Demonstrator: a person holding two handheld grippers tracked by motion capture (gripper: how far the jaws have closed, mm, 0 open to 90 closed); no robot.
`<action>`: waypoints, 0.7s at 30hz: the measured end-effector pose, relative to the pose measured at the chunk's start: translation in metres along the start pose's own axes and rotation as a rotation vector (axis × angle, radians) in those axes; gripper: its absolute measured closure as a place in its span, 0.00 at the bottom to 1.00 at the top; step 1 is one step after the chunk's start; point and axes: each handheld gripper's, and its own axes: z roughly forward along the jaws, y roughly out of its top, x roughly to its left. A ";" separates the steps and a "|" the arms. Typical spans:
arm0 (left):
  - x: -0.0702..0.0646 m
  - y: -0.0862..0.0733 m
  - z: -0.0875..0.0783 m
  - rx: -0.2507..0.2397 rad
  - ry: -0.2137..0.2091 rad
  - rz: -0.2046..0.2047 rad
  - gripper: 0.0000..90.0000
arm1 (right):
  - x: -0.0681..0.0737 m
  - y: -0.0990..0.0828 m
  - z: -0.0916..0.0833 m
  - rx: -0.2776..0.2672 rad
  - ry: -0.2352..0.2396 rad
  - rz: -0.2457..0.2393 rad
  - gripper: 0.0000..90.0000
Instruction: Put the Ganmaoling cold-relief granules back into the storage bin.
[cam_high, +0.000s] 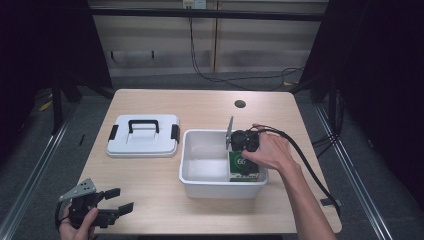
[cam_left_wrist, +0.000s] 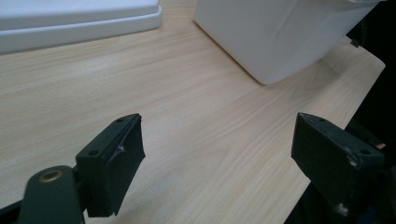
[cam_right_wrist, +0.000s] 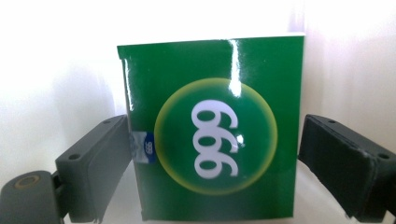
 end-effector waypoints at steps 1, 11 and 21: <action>0.000 0.000 0.000 0.001 0.001 0.001 0.19 | 0.000 -0.001 -0.002 -0.008 -0.004 -0.008 0.10; 0.000 0.000 0.000 0.001 0.001 0.000 0.19 | 0.002 -0.008 -0.018 -0.109 -0.006 -0.004 0.10; 0.000 0.000 0.000 0.003 -0.001 0.002 0.19 | 0.009 -0.022 -0.041 -0.226 -0.033 0.024 0.14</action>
